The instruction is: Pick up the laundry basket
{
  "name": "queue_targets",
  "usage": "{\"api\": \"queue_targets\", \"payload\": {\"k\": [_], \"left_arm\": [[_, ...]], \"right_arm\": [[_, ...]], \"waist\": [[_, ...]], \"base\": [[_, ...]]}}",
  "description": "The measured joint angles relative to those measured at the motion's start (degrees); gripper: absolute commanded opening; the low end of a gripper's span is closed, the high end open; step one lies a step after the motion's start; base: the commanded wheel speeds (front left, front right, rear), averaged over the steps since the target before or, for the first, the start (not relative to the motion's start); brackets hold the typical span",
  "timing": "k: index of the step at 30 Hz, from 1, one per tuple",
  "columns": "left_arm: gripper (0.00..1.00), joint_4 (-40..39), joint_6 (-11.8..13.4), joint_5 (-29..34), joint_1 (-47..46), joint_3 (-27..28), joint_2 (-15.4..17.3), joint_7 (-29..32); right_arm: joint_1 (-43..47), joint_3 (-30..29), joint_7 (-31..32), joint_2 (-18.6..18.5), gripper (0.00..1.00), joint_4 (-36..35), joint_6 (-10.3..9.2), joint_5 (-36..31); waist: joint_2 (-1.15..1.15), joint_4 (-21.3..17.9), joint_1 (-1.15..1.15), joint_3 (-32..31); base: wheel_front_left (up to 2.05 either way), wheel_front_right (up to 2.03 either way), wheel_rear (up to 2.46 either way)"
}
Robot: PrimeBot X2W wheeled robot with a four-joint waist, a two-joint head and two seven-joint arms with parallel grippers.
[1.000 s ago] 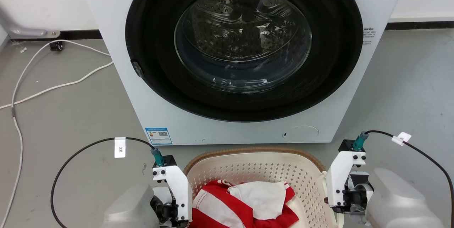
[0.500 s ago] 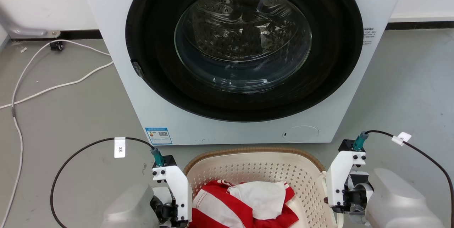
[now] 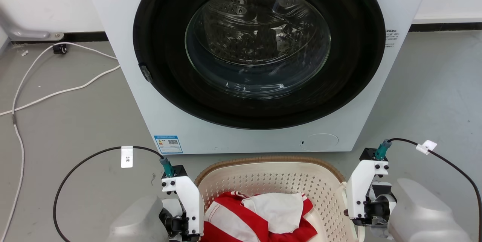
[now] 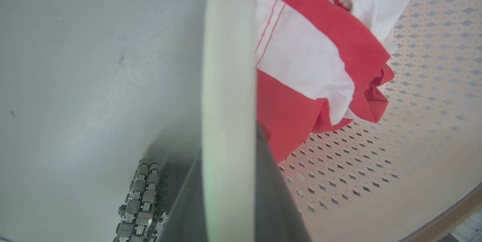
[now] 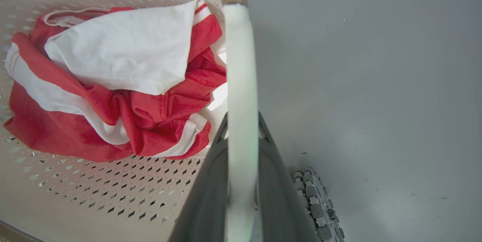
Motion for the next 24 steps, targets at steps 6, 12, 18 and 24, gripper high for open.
{"api": "queue_targets", "payload": {"k": [6, 12, 18, 24], "left_arm": [[0.0, 0.1, 0.0, -0.3, 0.0, -0.4, 0.0, -0.1], [0.0, 0.2, 0.0, -0.5, -0.1, -0.8, 0.1, -0.3], [0.0, 0.2, 0.0, -1.0, -0.1, -1.0, 0.1, -0.3], [0.0, 0.2, 0.0, -1.3, -0.1, -1.3, 0.1, -0.3]], "right_arm": [[0.0, -0.4, 0.1, 0.1, 0.0, 0.0, 0.0, -0.2], [0.0, -0.8, 0.2, 0.1, 0.0, 0.0, 0.0, -0.4], [0.0, -1.3, 0.3, 0.2, 0.0, 0.0, 0.0, -0.6], [0.1, -1.7, 0.7, 0.1, 0.0, 0.0, 0.0, -0.8]], "waist": [[0.0, -0.1, 0.0, 0.0], [0.0, -0.1, 0.0, 0.1], [0.0, 0.0, 0.0, 0.1], [0.0, 0.0, 0.0, 0.1]], "base": [[0.0, 0.0, 0.0], [0.0, 0.0, 0.0], [0.0, 0.0, 0.0], [0.0, 0.0, 0.0]]}}
